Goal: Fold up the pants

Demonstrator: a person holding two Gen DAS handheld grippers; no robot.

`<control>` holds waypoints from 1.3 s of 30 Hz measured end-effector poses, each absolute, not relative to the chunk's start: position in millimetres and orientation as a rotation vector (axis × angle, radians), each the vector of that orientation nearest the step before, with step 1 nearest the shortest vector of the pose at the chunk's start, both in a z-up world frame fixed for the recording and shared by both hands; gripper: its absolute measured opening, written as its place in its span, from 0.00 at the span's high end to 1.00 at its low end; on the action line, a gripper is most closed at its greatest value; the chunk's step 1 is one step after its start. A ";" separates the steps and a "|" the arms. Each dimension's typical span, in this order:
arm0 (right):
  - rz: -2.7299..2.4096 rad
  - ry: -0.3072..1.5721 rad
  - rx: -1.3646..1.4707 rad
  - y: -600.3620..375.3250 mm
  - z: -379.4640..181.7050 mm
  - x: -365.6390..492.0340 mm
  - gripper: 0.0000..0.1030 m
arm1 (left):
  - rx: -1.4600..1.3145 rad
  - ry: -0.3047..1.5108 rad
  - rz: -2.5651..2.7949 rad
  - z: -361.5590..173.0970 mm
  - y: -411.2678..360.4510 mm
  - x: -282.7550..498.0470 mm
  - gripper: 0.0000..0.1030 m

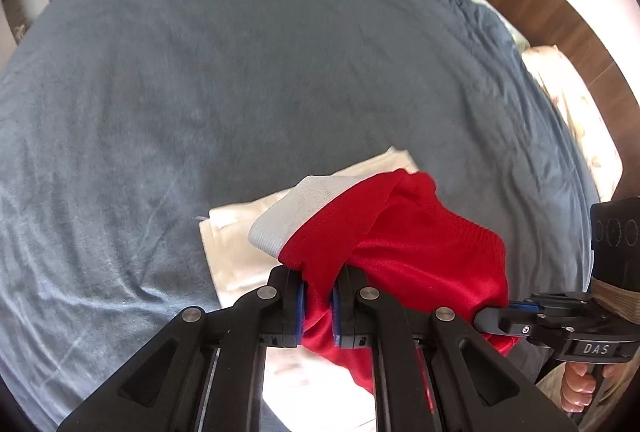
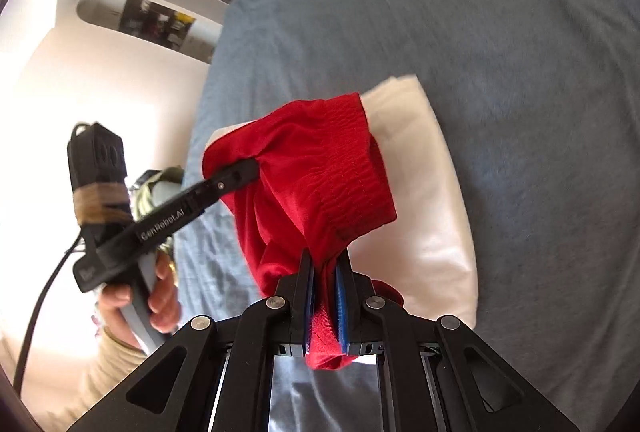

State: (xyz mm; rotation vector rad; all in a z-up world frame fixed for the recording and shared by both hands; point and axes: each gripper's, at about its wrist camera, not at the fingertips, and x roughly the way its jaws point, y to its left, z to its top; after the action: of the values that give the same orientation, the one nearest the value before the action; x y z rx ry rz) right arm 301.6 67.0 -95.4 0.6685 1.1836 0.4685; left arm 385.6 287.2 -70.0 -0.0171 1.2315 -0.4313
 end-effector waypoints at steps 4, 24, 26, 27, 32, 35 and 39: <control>0.424 1.234 0.645 81.5 -115.7 309.8 0.88 | -0.025 1.263 -0.410 -85.1 298.9 383.5 0.75; 0.507 1.204 0.341 81.4 -106.4 280.8 0.60 | -0.025 1.268 -0.329 -94.1 271.0 255.2 0.39; 0.531 1.218 0.352 82.5 -109.9 283.6 0.60 | -0.082 1.282 -0.320 -102.9 271.6 254.3 0.39; 0.543 1.220 0.348 84.0 -111.8 284.7 0.60 | -0.106 1.286 -0.302 -107.5 273.3 254.0 0.39; 0.601 1.164 0.205 93.2 -109.4 286.1 0.60 | -0.195 1.283 -0.270 -119.0 283.2 253.9 0.39; 0.634 1.187 0.160 97.4 -115.8 289.8 0.60 | -0.249 1.304 -0.271 -127.3 289.3 255.2 0.50; 0.643 1.238 0.165 99.6 -125.5 295.2 0.61 | -0.254 1.299 -0.287 -121.6 289.6 252.5 0.89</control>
State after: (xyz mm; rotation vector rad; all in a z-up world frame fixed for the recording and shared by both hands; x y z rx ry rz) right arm 295.2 99.6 -125.5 0.1653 1.2383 0.6427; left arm 252.5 289.6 -121.6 -0.2536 1.2991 -0.2870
